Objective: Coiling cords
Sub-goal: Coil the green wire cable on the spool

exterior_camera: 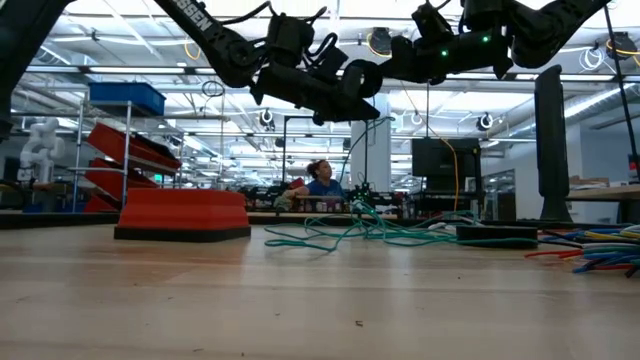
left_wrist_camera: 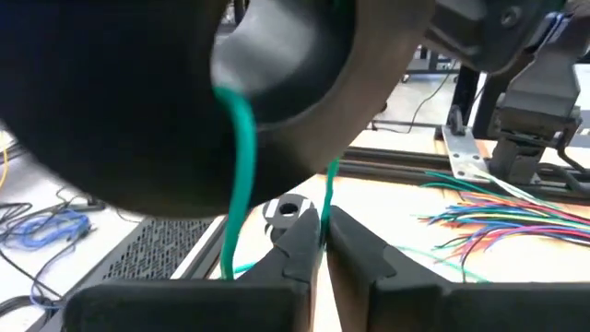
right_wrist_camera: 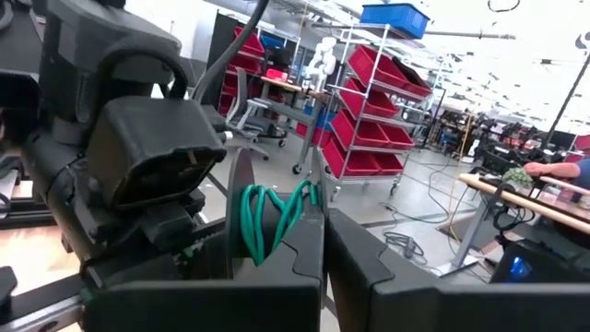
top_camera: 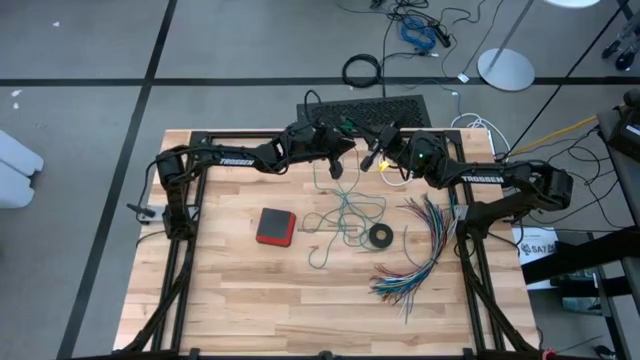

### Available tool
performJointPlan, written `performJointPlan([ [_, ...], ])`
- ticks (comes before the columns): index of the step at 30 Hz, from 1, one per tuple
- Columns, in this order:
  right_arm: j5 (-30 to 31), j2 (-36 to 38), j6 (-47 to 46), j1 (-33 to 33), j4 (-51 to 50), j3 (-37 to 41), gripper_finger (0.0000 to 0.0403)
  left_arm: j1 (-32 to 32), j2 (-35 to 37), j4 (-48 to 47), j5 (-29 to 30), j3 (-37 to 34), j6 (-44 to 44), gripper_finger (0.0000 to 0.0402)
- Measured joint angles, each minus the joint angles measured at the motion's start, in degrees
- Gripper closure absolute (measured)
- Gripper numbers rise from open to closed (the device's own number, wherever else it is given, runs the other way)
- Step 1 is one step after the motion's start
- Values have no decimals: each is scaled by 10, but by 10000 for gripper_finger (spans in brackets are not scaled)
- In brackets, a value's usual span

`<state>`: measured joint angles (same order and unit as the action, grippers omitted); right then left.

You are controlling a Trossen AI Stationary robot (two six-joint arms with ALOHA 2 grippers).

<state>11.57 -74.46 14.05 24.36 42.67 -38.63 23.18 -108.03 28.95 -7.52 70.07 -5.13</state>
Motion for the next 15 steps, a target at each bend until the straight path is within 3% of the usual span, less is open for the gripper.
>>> performJointPlan([
  [8,-9,0,-13,0,-4,0,403,23,0,19,-1,-32,3,300],
  [15,-32,0,-28,0,7,0,403,42,0,20,-29,-50,14,287],
])
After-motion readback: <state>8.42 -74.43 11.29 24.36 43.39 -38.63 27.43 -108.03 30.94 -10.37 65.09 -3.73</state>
